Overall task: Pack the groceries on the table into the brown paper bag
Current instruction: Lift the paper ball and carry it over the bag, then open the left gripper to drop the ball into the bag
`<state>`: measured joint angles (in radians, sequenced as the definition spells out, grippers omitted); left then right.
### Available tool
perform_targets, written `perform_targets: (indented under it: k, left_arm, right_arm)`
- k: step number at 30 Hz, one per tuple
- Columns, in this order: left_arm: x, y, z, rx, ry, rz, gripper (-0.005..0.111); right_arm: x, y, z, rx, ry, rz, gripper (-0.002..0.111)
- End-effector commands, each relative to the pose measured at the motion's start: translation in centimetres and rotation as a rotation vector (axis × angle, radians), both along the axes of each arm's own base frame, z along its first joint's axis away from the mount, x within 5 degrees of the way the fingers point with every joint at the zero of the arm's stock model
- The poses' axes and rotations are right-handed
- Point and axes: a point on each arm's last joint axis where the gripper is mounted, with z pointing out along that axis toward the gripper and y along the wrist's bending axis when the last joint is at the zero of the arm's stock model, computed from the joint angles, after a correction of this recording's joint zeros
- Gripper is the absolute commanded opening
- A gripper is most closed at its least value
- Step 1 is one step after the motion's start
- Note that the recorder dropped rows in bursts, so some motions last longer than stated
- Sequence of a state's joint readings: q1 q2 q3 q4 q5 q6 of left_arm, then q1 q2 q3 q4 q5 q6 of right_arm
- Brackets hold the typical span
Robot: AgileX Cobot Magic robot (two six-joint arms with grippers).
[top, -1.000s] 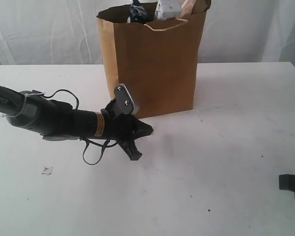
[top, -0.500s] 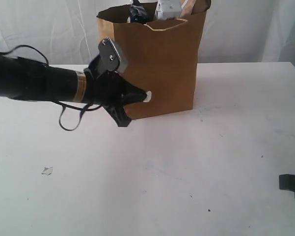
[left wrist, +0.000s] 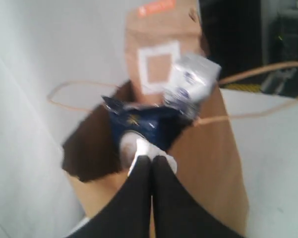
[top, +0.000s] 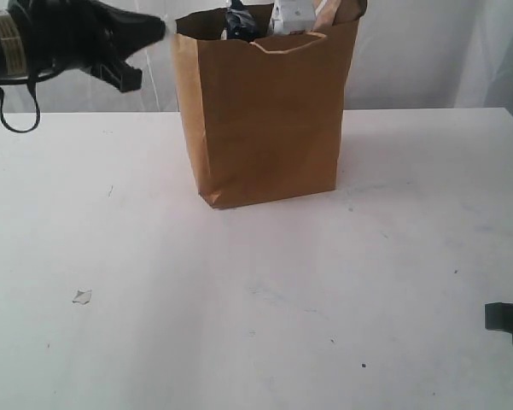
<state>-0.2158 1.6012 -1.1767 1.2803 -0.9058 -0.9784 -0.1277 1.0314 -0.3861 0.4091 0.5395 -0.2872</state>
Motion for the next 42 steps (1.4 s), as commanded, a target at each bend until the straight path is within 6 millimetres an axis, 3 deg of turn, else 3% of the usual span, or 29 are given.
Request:
perform_targets:
  k: [1,5,9,16,24,34,37,42]
  left_arm:
    - [1.2,0.3,0.8,-0.196,-0.140,0.044,0.000]
    - [2.4,0.3,-0.2,-0.361,-0.168,0.033,0.000]
    - [4.4,-0.1,-1.7,-0.355,-0.143,0.041,0.000]
    - [8.0,-1.1,-0.9,-0.326,-0.173,0.024,0.000]
    - [9.2,-4.7,-2.0,-0.080,-0.140,-0.010,0.000]
    - [9.7,-5.1,-2.3,-0.094,-0.091,0.004,0.000]
    - [9.7,-5.1,-2.7,-0.084,-0.030,0.003,0.011]
    - [9.8,-5.0,-3.6,0.037,-0.016,0.016,0.061]
  right_arm:
    - [-0.3,0.1,-0.3,0.008,0.025,0.004,0.000]
    - [-0.3,0.1,-0.3,0.008,0.025,0.004,0.000]
    - [-0.3,0.1,-0.3,0.008,0.025,0.004,0.000]
    - [-0.3,0.1,-0.3,0.009,0.026,0.005,0.000]
    - [-0.4,0.1,-0.3,0.012,0.030,0.005,0.000]
    - [-0.5,0.2,-0.3,0.018,0.046,0.011,0.000]
    - [-0.5,0.2,-0.3,0.018,0.046,0.011,0.000]
    - [-0.5,0.2,-0.3,0.018,0.046,0.011,0.000]
